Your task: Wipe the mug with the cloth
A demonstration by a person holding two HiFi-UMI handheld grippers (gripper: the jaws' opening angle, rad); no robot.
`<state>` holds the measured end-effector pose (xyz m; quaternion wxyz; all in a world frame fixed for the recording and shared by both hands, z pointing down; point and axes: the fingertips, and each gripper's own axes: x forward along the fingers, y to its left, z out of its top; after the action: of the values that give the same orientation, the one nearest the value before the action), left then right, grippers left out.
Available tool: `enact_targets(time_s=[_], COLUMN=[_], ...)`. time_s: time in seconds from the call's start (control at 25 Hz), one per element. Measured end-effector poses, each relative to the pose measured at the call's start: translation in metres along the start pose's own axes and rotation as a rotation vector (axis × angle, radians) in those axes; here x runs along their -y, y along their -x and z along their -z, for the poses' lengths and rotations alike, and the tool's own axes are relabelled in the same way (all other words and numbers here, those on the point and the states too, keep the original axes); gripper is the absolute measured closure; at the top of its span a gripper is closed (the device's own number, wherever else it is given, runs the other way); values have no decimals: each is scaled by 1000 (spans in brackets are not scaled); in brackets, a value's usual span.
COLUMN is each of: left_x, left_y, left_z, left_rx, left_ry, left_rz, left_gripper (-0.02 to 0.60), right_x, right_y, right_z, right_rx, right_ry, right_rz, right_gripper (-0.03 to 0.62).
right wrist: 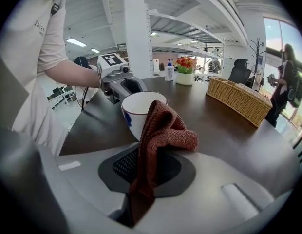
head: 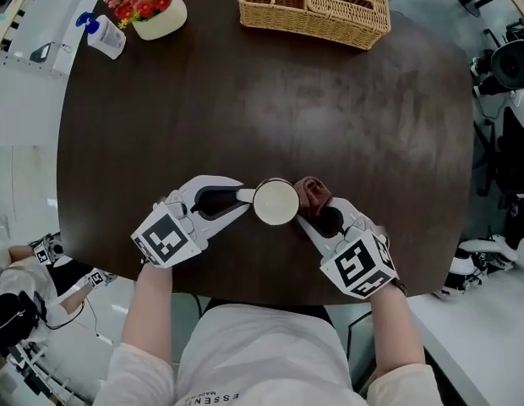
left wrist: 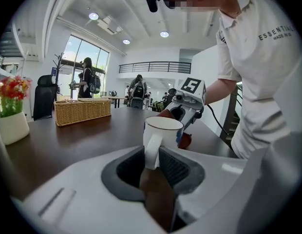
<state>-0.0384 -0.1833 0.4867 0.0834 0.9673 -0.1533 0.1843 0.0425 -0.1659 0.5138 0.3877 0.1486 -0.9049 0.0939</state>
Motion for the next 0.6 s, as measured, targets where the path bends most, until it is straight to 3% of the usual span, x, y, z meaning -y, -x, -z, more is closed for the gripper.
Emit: enact_targets(time_s=[0.2, 0.36, 0.48, 0.6], left_x=[1, 1, 2, 2], left_y=[-1, 0, -1, -1], left_z=[1, 5, 4, 5], left_rx=[-32, -71, -86, -92], left_ry=[-42, -67, -73, -68], left_rz=[47, 76, 86, 85], left_gripper=[497, 497, 497, 497], right_x=[22, 59, 78, 74], right_y=[24, 25, 14, -5], right_z=[-13, -50, -88, -120], right_rx=[45, 100, 125, 158], right_ry=[18, 113, 191, 235], right_rz=[9, 6, -37, -141], right_gripper=[511, 511, 511, 511])
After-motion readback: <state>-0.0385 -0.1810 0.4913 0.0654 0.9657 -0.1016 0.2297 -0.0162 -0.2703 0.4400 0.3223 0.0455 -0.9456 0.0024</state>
